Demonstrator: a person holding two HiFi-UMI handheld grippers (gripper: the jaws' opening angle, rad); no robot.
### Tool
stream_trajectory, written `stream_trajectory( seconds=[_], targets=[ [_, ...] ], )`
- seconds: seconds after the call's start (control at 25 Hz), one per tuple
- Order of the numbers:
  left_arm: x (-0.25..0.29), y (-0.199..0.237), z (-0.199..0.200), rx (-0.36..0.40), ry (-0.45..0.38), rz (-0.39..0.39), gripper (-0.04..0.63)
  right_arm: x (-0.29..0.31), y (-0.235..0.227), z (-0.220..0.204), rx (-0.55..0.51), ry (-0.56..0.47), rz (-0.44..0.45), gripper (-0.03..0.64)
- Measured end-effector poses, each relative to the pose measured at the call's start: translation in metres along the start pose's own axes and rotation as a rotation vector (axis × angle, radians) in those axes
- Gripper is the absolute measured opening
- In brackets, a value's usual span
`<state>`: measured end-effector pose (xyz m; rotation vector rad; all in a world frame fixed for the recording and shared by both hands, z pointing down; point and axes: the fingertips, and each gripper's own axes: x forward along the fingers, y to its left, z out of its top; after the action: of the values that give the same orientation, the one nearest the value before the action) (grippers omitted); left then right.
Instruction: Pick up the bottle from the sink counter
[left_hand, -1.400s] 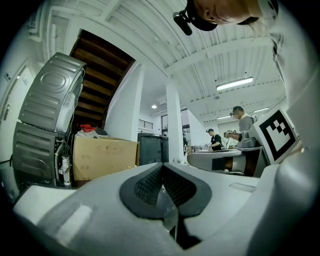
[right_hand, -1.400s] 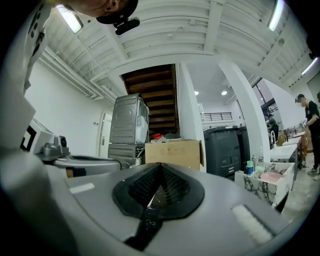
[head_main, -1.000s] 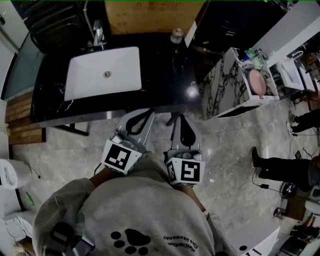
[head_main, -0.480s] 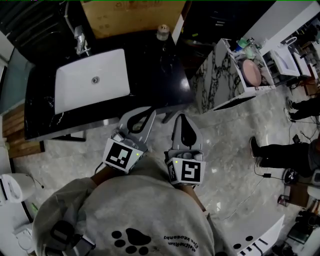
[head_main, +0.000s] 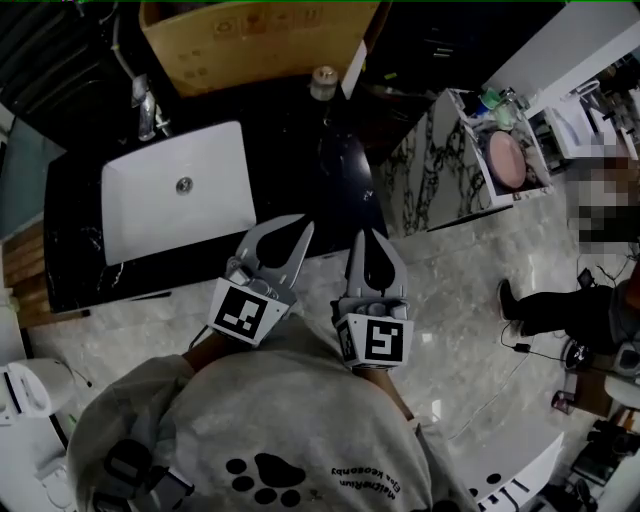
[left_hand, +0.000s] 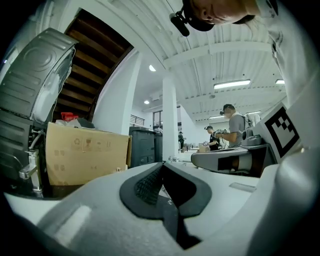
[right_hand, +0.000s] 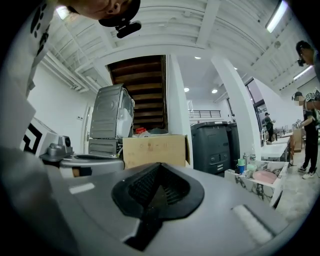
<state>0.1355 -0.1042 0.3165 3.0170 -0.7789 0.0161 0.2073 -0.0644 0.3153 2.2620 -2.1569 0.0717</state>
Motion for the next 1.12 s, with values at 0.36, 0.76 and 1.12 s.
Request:
stream_trajectory(
  seconds=[0.36, 0.76, 1.12],
  targets=[
    [0.041, 0.05, 0.007, 0.007, -0.016, -0.03, 0.002, 0.067, -0.002, 0.009, -0.005, -0.002, -0.007, 0.002],
    [0.06, 0.098, -0.001, -0.033, -0.026, -0.028, 0.002, 0.122, 0.009, 0.01, -0.064, 0.01, 0.002, 0.002],
    [0.068, 0.123, -0.002, -0.054, -0.039, -0.005, 0.002, 0.161, 0.016, 0.02, -0.067, 0.002, 0.049, 0.002]
  ],
)
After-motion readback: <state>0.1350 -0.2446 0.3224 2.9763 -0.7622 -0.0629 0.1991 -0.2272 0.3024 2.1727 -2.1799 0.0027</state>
